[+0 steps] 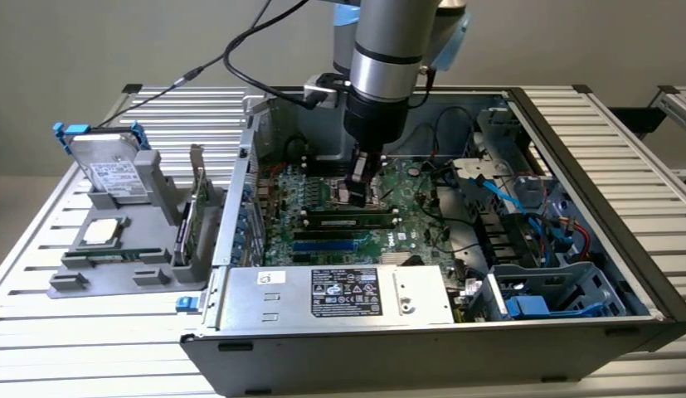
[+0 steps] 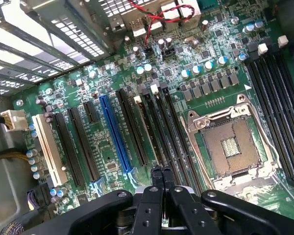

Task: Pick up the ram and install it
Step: 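Press down the ram until it locks into place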

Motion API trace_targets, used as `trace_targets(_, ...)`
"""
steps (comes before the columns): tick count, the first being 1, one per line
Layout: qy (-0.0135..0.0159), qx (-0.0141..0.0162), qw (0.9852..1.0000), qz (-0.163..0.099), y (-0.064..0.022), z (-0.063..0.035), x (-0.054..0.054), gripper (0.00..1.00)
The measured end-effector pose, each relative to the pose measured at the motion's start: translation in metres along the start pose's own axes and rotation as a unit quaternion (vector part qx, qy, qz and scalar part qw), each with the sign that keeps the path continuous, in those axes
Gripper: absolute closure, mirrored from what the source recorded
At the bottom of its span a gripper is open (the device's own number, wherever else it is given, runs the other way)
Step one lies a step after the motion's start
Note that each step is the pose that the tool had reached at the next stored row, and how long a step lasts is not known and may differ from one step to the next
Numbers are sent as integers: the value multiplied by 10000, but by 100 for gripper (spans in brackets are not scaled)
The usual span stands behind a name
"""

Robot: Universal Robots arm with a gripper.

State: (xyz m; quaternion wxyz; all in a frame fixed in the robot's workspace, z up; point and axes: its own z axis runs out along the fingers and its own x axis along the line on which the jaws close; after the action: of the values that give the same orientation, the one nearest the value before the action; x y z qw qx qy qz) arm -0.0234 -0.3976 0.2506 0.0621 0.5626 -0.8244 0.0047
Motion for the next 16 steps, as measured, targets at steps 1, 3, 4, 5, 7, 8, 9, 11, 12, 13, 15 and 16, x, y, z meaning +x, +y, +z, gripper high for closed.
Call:
trace_targets(1, -8, 8, 10000, 56, 0, 1, 0, 90)
trace_targets(3, -26, 23, 9999, 169, 0, 6, -1, 90)
trace_targets(4, -34, 29, 9997, 223, 0, 7, -1, 90)
trace_targets(5, -43, 36, 9996, 280, 0, 9, -1, 90)
trace_targets(7, -60, 51, 9992, 391, -1, 13, -1, 90)
trace_targets(8, -68, 57, 9990, 446, -1, 15, -2, 90)
trace_targets(9, -77, 64, 9987, 501, -1, 17, -2, 90)
trace_targets(11, -94, 77, 9980, 614, -1, 21, -2, 90)
trace_targets(12, -102, 84, 9977, 670, -1, 23, -2, 90)
trace_targets(13, -110, 90, 9973, 723, -1, 25, -3, 90)
trace_targets(15, -127, 104, 9964, 833, -2, 29, -3, 90)
trace_targets(16, -135, 111, 9959, 891, -2, 31, -3, 90)
